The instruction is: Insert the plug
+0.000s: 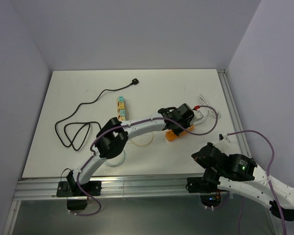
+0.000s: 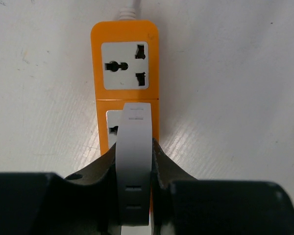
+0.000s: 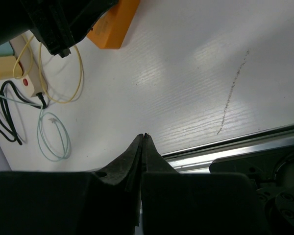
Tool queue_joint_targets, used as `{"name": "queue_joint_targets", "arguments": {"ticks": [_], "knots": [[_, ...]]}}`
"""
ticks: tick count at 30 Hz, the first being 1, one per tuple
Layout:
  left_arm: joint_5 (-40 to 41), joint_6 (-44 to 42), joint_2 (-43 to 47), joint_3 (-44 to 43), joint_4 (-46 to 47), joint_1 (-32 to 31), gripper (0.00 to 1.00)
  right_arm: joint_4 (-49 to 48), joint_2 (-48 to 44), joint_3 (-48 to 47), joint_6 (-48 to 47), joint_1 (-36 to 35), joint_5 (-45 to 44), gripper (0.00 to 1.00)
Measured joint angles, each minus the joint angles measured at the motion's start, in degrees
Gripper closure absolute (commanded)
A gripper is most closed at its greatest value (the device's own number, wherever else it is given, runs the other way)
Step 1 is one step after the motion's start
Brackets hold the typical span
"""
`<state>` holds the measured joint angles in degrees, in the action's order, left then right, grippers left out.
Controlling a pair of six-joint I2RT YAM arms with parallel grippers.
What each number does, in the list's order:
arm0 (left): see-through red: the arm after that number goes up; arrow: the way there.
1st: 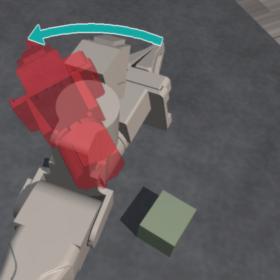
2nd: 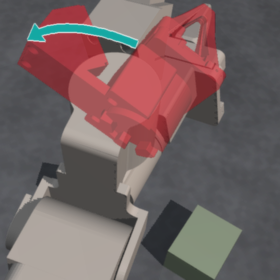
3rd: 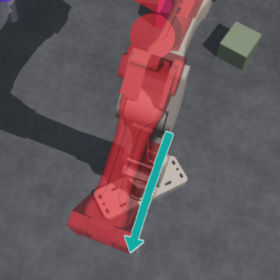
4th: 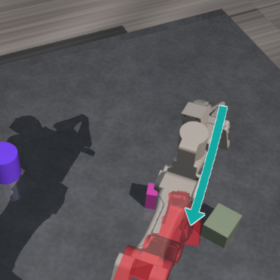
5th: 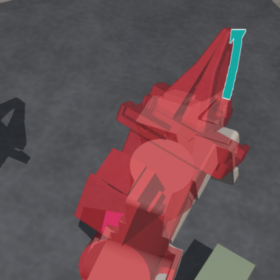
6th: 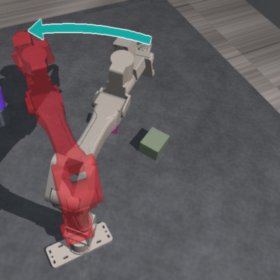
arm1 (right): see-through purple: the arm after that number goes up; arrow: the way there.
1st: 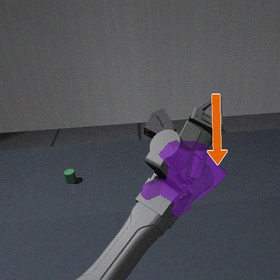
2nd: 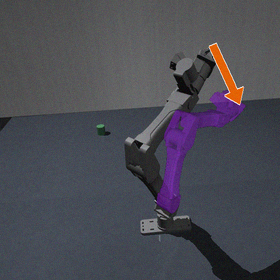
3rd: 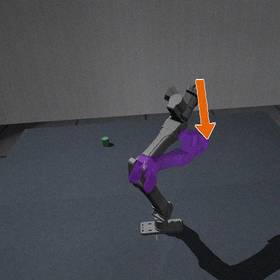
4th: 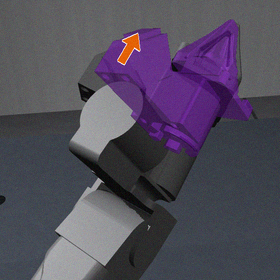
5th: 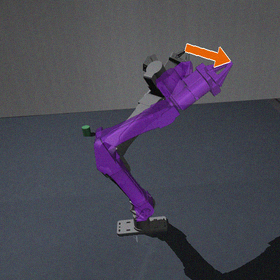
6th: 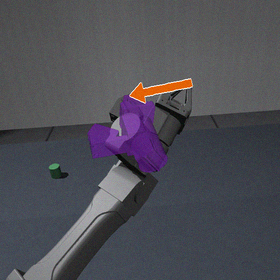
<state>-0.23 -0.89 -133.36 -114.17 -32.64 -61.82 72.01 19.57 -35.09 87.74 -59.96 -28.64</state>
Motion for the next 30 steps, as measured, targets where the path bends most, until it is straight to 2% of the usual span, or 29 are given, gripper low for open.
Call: {"name": "queue_joint_targets", "arguments": {"ticks": [6, 23, 27, 30], "knots": [[2.93, -1.53, 0.02, 0.92, 0.26, -0.44, 1.0, 0.0, -0.17, 0.0, -0.15, 0.0, 0.0, 1.0], [3.1, -1.53, 8.87, 15.04, 3.72, -0.39, 1.0, -0.46, 1.07, -0.59, -2.86, 0.0, 0.63, 1.0], [2.78, -0.83, 12.11, 19.34, 2.56, -0.35, 1.0, -0.48, 1.25, -0.72, -3.76, 0.0, 0.66, 1.0], [2.38, -0.63, 12.28, 19.08, 0.76, -0.37, 1.0, -0.68, 1.25, -1.07, -4.33, 0.0, 0.66, 1.0]]}}
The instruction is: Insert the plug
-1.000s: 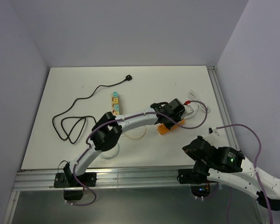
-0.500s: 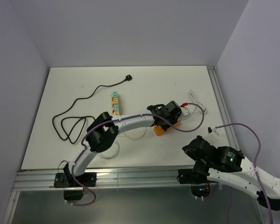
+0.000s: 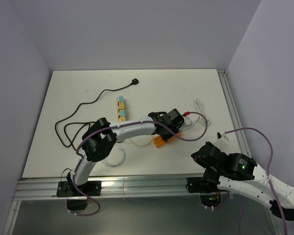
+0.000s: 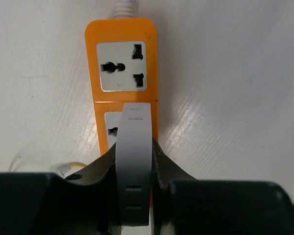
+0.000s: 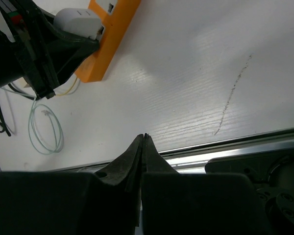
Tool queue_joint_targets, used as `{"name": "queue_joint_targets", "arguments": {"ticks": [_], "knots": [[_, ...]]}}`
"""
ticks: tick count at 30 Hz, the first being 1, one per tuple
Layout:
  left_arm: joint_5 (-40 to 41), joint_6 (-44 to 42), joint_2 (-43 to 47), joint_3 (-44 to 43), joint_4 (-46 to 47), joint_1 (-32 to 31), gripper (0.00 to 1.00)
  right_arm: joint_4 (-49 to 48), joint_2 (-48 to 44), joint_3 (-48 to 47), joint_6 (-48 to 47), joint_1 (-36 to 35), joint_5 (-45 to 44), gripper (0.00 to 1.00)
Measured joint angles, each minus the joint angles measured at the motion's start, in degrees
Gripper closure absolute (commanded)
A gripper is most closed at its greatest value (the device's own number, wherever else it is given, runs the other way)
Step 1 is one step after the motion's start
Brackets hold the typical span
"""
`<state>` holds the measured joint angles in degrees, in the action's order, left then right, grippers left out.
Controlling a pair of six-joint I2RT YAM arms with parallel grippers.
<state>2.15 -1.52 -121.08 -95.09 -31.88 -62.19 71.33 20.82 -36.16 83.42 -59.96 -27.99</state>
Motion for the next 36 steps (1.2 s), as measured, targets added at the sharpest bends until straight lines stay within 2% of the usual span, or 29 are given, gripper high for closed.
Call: {"name": "queue_joint_targets", "arguments": {"ticks": [11, 24, 25, 28, 29, 31, 36], "knots": [[-1.75, -0.61, -5.2, -9.99, -11.69, 0.02, 1.0, -0.15, -2.01, 0.0, -0.68, 0.0, 0.0, 1.0], [-3.32, -0.85, -4.26, -7.43, -9.18, 0.66, 0.99, -0.46, -1.97, 0.02, -0.83, 0.0, 0.02, 1.0], [-3.43, -0.83, -3.82, -6.67, -8.39, 0.76, 0.96, -0.59, -1.92, 0.02, -0.83, 0.0, 0.02, 1.0], [-3.39, -0.72, -2.16, -3.8, -5.51, 0.87, 0.75, -0.63, -1.68, 0.02, -0.83, 0.0, 0.02, 1.0], [-3.37, -0.68, -1.64, -2.86, -4.59, 0.87, 0.61, -0.63, -1.64, 0.02, -0.83, 0.0, 0.02, 1.0], [-3.3, -0.39, -0.76, -1.31, -2.6, 0.96, 0.52, -0.68, -1.62, 0.02, -0.83, 0.0, 0.02, 1.0], [-2.95, -0.59, -0.61, -0.81, -1.16, 1.03, 0.48, -1.22, -1.62, 0.02, -0.85, 0.0, 0.04, 1.0]]}}
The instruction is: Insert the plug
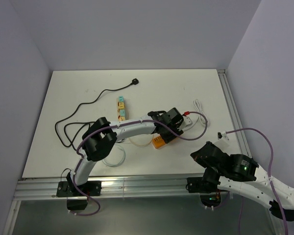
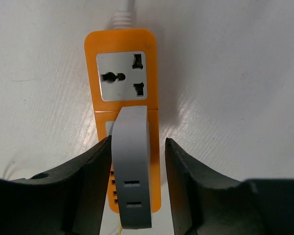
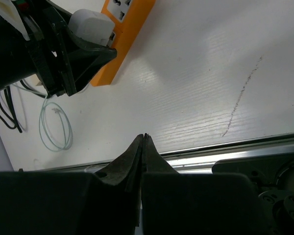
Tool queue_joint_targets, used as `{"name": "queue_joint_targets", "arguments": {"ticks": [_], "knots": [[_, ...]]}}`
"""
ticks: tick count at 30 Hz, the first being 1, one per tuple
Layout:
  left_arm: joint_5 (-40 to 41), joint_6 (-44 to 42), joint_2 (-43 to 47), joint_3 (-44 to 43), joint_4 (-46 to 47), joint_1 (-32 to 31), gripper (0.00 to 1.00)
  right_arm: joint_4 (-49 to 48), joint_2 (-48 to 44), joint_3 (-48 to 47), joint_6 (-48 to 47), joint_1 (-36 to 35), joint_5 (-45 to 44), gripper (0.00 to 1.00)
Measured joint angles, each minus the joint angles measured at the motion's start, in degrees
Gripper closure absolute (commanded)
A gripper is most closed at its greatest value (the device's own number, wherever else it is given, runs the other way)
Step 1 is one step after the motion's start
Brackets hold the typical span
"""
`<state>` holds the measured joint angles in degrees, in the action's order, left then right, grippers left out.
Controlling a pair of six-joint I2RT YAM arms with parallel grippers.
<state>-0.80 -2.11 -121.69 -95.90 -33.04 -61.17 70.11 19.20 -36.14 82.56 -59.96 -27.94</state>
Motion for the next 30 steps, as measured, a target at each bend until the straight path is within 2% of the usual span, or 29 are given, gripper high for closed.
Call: {"name": "queue_joint_targets", "arguments": {"ticks": [16, 30], "knots": [[-1.01, 0.22, 0.31, 0.09, 0.15, 0.22, 0.44, -0.57, 0.66, 0.04, -0.24, 0.0, 0.2, 1.0], [-3.72, 2.73, 0.74, -0.35, -2.03, 3.28, 0.43, -0.57, 0.15, 0.04, -0.22, 0.0, 0.26, 1.0]]}}
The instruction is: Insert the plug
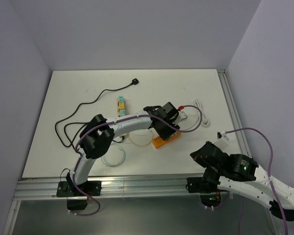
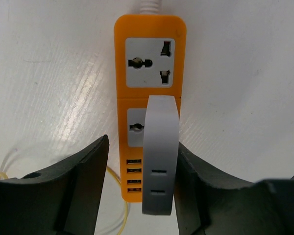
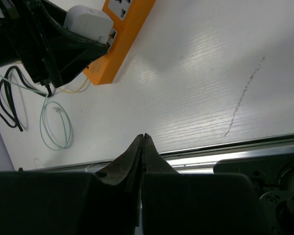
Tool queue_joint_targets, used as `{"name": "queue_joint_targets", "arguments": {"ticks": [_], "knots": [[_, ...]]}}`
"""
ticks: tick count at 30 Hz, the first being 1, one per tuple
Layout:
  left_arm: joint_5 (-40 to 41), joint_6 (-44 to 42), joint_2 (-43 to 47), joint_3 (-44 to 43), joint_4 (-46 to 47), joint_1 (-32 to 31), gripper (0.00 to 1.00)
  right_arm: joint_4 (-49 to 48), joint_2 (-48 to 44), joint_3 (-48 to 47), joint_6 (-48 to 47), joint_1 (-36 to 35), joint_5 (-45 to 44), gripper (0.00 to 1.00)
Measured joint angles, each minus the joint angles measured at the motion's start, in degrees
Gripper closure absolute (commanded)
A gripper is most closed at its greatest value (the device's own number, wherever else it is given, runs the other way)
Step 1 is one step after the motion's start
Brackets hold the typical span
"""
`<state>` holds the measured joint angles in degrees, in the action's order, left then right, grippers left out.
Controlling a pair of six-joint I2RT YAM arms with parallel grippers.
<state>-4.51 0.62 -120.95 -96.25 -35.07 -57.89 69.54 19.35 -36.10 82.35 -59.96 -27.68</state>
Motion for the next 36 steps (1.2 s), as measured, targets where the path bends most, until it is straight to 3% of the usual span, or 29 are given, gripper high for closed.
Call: {"name": "queue_joint_targets", "arguments": {"ticks": [6, 12, 20, 24, 31, 36], "knots": [[-1.95, 0.5, 1.14, 0.0, -0.24, 0.46, 0.41, 0.0, 0.04, 0.0, -0.02, 0.0, 0.17, 1.0], [-4.02, 0.5, 1.99, 0.0, -0.31, 0.44, 0.46, 0.0, 0.17, 0.0, 0.0, 0.0, 0.17, 1.0], [-4.7, 1.03, 2.38, -0.59, -1.29, 0.44, 0.64, -0.04, 0.24, 0.0, -0.02, 0.0, 0.17, 1.0], [-4.37, 1.55, 2.38, -0.87, -2.12, 0.31, 0.81, -0.07, 0.39, 0.0, -0.17, 0.0, 0.17, 1.0], [-1.99, 2.01, 2.38, -0.59, -2.05, -0.72, 0.98, -0.07, 0.39, 0.0, -0.24, 0.0, 0.24, 1.0], [0.44, 2.36, 2.97, 1.27, 0.17, -1.86, 1.0, -0.07, 0.39, 0.0, -0.24, 0.0, 0.33, 1.0]]}}
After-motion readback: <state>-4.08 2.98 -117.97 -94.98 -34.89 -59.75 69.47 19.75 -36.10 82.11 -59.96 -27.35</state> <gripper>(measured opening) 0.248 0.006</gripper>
